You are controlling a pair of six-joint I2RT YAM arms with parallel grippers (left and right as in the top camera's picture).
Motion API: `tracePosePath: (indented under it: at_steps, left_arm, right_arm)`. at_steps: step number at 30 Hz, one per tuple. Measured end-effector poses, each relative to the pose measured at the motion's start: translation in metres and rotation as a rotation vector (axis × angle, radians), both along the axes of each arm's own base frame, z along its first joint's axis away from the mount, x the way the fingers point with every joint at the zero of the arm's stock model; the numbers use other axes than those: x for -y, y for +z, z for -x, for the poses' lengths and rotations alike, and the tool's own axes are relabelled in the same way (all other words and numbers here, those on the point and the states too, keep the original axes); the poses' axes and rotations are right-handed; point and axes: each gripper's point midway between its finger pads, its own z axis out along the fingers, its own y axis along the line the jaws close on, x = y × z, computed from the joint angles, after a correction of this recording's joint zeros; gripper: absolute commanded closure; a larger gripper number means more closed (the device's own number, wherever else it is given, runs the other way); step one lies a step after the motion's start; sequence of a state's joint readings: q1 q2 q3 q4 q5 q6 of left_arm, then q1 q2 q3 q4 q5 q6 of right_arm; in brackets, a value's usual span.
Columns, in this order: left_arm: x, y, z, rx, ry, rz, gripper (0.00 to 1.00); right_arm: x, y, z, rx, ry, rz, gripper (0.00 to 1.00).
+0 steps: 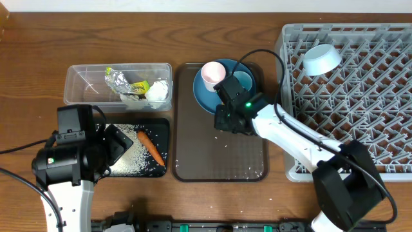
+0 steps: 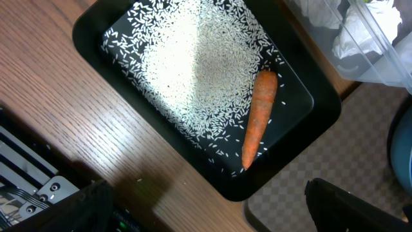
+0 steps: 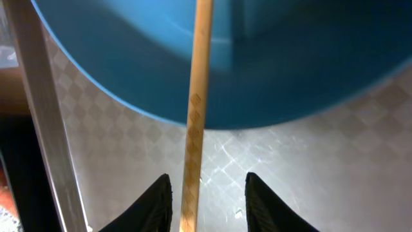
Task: Sort waste into correct bins and load items into the dishwasher rack
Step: 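Return the right gripper to the plate and grasp the second chopstick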
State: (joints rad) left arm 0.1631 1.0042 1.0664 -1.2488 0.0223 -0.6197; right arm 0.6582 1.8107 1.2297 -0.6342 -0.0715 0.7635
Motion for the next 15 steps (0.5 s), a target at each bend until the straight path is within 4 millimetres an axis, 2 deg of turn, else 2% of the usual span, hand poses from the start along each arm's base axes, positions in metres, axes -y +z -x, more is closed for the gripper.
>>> tracePosePath:
  at_steps: [4, 8, 15]
  left_arm:
    - [0.0, 0.0, 0.0, 0.0, 0.0, 0.0, 0.02]
    - [0.0, 0.0, 0.0001, 0.0, 0.0, 0.0, 0.02]
    - [0.0, 0.0, 0.0, 0.0, 0.0, 0.0, 0.02]
  right_arm:
    - [-0.0044, -0.003, 0.0011, -0.001, 0.004, -0.003, 0.82]
    - [-0.0056, -0.0028, 0.0015, -0.002, 0.0, -0.005, 0.85]
    - [-0.005, -0.0031, 0.0019, -0.003, -0.001, -0.003, 0.98]
